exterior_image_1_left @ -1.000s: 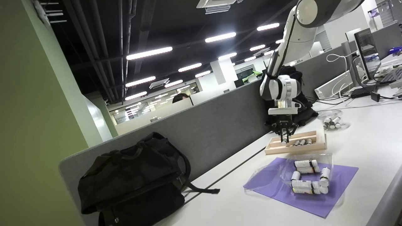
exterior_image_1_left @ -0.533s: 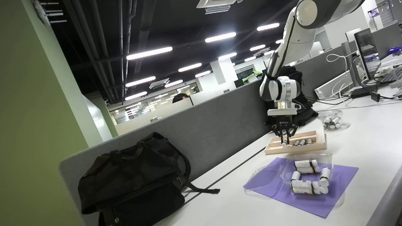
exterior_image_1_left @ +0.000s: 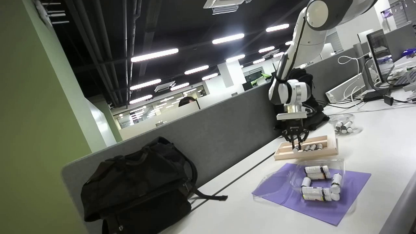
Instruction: Pick up the bottle from the table and put it in the wooden tray.
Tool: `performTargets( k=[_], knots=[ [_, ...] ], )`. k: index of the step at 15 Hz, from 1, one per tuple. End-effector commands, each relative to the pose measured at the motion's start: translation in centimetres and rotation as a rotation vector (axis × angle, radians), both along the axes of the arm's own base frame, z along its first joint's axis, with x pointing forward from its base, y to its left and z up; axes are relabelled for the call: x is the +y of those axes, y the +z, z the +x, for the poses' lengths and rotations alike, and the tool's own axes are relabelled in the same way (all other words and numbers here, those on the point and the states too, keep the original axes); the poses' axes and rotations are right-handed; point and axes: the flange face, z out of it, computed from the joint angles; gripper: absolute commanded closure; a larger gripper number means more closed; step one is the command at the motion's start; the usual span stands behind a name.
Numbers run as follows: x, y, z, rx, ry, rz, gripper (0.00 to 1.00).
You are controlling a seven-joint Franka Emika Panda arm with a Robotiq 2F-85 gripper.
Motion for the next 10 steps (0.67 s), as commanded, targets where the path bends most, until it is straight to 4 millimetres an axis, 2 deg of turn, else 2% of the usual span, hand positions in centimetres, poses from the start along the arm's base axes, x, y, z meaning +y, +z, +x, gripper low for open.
performTargets(
  k=[1,10],
  knots=[
    [-1.1,-0.4,-0.4,0.046,-0.038,-0.019,0.89],
    [-3.4,-1.7,-1.4,0.084,-0.074,-0.03,0.89]
  ],
)
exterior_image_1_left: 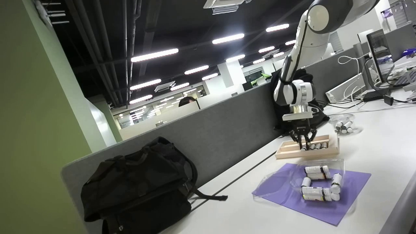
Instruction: Pick up the bottle from the table and put it in the wooden tray.
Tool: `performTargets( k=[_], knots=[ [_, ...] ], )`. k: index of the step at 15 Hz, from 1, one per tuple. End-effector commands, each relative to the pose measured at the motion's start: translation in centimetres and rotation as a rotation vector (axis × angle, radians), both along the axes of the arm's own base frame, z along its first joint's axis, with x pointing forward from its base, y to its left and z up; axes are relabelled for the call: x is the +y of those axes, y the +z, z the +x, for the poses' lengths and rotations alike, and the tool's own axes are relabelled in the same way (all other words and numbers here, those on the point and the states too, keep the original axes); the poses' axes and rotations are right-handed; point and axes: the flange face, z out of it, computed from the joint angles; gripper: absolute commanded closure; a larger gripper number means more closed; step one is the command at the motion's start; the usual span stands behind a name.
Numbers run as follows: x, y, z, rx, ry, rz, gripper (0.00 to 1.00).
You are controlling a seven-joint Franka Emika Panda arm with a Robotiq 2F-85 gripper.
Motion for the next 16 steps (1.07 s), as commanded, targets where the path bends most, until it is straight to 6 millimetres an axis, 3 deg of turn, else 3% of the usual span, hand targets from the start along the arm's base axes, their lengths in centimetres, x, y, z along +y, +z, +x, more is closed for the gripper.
performTargets(
  k=[1,4,5,6,9,13,14,16],
  knots=[
    [-0.6,-0.3,-0.2,0.042,-0.028,-0.005,0.89],
    [-0.5,0.1,-0.2,0.046,-0.024,-0.003,0.89],
    [-0.5,0.3,-0.2,0.05,-0.023,-0.003,0.39],
    [-0.6,0.8,-0.1,0.051,-0.015,-0.001,0.38],
    [-0.9,3.0,-0.1,0.044,0.008,-0.009,0.2],
    [-1.1,8.8,0.3,-0.009,0.061,-0.052,0.01],
    [-1.1,5.5,0.7,-0.01,0.057,-0.042,0.15],
    [-1.3,8.1,1.0,-0.027,0.068,-0.051,0.04]
  ],
)
